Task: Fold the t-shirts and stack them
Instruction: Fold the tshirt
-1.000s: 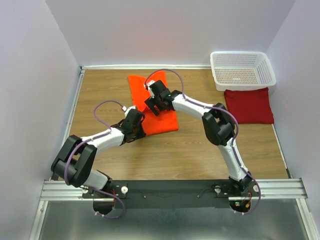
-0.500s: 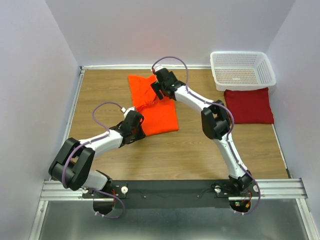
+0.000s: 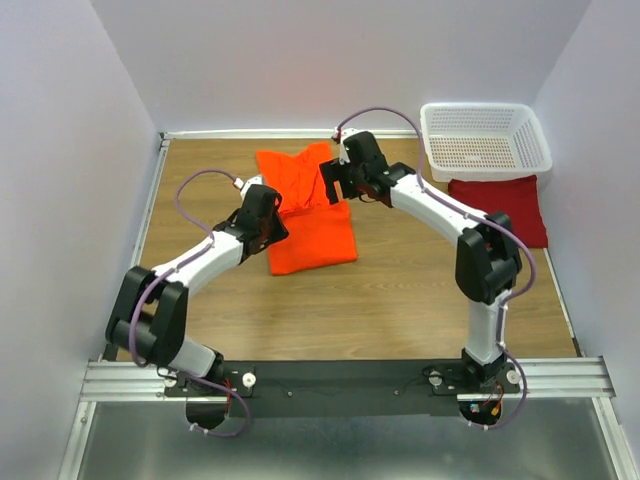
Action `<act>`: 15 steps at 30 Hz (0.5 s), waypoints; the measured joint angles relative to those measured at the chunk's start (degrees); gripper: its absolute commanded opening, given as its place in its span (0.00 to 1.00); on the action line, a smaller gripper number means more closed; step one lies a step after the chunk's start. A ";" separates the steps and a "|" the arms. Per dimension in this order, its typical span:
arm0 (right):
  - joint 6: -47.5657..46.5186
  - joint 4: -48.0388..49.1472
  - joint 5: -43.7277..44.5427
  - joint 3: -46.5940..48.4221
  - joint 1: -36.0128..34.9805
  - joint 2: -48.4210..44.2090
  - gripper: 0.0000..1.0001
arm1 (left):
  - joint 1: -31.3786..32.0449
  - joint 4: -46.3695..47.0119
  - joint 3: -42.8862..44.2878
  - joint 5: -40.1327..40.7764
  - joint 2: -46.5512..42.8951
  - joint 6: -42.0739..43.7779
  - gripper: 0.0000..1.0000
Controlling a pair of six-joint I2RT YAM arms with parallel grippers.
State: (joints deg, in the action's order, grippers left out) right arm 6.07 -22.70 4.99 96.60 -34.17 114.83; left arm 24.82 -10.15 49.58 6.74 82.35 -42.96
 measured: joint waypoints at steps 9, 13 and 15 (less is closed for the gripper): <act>4.50 1.62 -5.79 -11.80 -0.02 -8.63 0.95 | -2.47 -0.28 8.63 0.11 15.32 3.87 0.28; 5.22 1.62 -6.27 -14.38 -0.02 -10.27 0.95 | -5.07 -0.68 14.08 0.52 20.83 6.14 0.28; 5.53 1.70 -6.36 -15.23 -0.02 -10.93 0.95 | -6.45 -0.83 16.59 0.76 22.84 7.08 0.28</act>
State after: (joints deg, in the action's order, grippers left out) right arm 11.60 -20.99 -1.37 81.36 -34.20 103.90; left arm 18.37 -10.98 66.17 7.51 105.19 -35.88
